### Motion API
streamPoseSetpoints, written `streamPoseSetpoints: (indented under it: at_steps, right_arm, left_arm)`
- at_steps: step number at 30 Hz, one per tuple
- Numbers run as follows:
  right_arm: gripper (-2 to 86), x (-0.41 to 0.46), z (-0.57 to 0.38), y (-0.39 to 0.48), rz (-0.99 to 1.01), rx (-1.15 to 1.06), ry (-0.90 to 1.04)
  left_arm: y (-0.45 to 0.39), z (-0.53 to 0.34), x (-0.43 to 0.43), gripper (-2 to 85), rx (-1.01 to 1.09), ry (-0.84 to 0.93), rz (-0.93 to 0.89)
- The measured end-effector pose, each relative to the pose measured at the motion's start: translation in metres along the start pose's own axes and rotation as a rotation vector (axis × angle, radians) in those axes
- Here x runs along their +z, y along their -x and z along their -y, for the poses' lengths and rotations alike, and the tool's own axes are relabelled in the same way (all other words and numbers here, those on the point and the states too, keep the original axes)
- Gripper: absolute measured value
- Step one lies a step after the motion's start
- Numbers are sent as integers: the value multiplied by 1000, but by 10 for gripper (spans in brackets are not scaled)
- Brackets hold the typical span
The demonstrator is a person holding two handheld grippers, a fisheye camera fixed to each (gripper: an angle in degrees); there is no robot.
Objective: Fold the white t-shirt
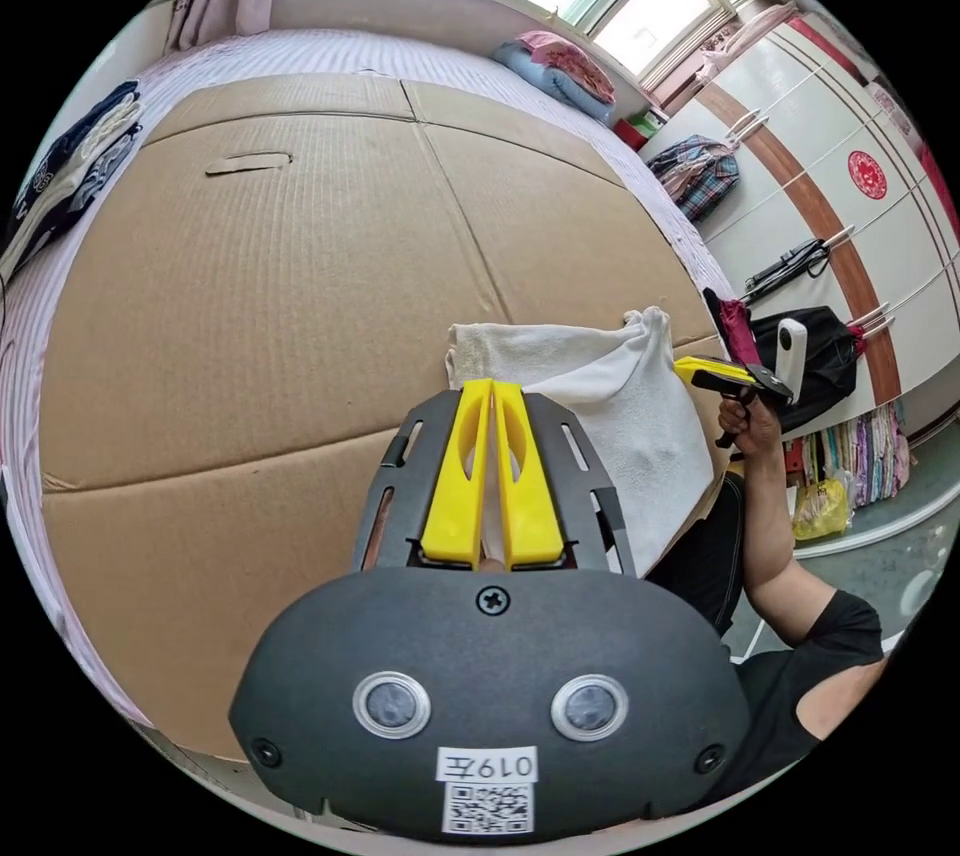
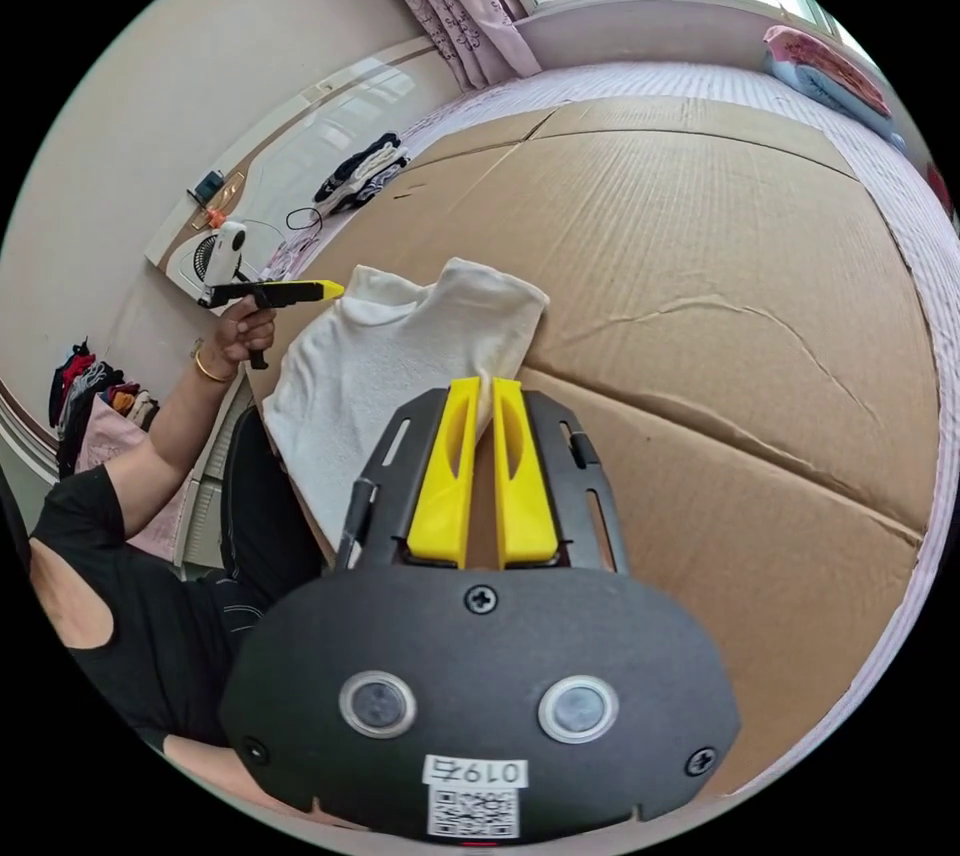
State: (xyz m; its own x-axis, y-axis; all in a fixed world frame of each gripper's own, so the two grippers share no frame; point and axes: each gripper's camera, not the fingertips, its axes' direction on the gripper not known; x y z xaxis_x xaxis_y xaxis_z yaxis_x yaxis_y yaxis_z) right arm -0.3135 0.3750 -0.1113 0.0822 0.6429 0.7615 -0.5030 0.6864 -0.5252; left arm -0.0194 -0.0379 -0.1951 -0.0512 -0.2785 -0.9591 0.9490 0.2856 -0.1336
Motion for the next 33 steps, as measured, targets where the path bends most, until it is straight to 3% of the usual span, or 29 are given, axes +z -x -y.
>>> streamPoseSetpoints:
  at_steps: [16,25,33]
  right_arm:
    - [5,-16,14,-48,68,35,-27]
    - [4,-17,14,-73,48,39,-20]
    - [42,-24,1,-104,89,63,-61]
  left_arm:
    - [0,6,1,9,29,13,-110]
    - [4,-7,5,9,-23,-10,-48]
    - [20,-46,-17,12,-101,-142,-197]
